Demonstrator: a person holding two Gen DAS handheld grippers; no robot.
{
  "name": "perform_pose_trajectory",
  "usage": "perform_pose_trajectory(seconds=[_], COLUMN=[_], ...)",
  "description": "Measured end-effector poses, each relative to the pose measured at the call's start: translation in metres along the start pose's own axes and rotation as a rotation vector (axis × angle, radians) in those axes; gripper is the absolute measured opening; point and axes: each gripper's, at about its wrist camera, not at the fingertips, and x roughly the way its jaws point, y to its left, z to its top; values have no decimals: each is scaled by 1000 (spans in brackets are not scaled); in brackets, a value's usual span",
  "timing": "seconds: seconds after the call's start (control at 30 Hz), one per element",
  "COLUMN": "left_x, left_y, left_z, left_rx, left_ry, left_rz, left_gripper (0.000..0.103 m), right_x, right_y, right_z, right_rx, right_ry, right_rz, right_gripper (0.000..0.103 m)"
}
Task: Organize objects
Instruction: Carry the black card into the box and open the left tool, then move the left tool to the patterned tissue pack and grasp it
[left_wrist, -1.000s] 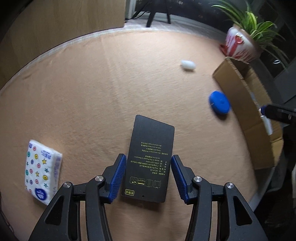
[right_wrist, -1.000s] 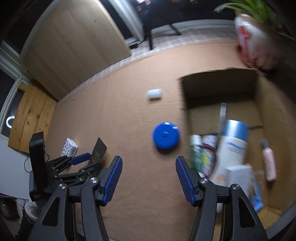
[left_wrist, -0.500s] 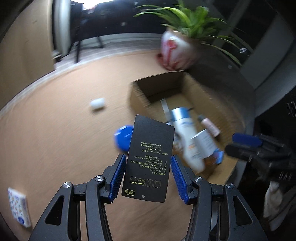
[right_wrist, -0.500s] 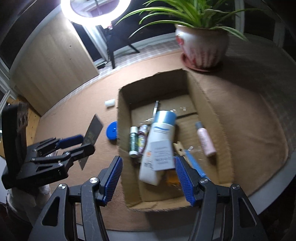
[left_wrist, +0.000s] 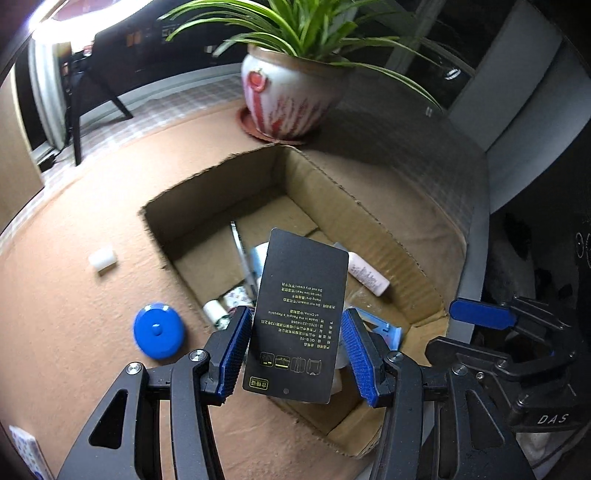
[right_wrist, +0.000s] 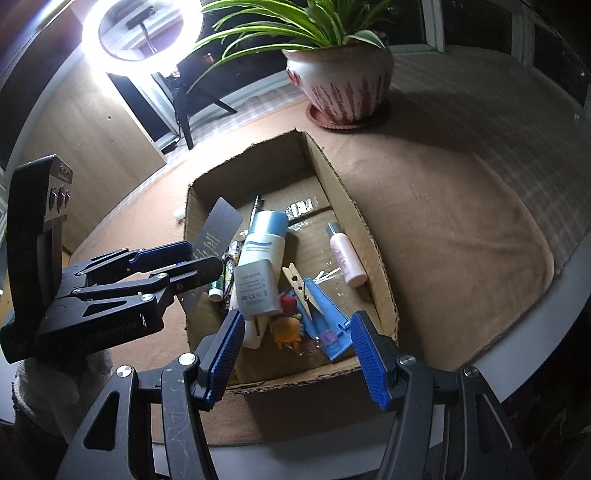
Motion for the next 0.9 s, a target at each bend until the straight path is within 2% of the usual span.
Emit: perform_pose_trajectory(seconds=[0.17, 0.47, 0.9], left_x=[2, -21, -75], left_y=[3, 38, 142], left_z=[-1, -14, -80], left_rx=[-16, -78, -276], left_ry=[14, -8, -44], left_rz=[-1, 47, 173], left_gripper=[66, 66, 67], right_x=[1, 1, 20], right_y=[4, 29, 93], right_z=[0, -1, -2], right_rx=[-8, -53, -152], right_ry=[0, -6, 27], right_rz=[7, 45, 112], right_gripper=[56, 56, 56])
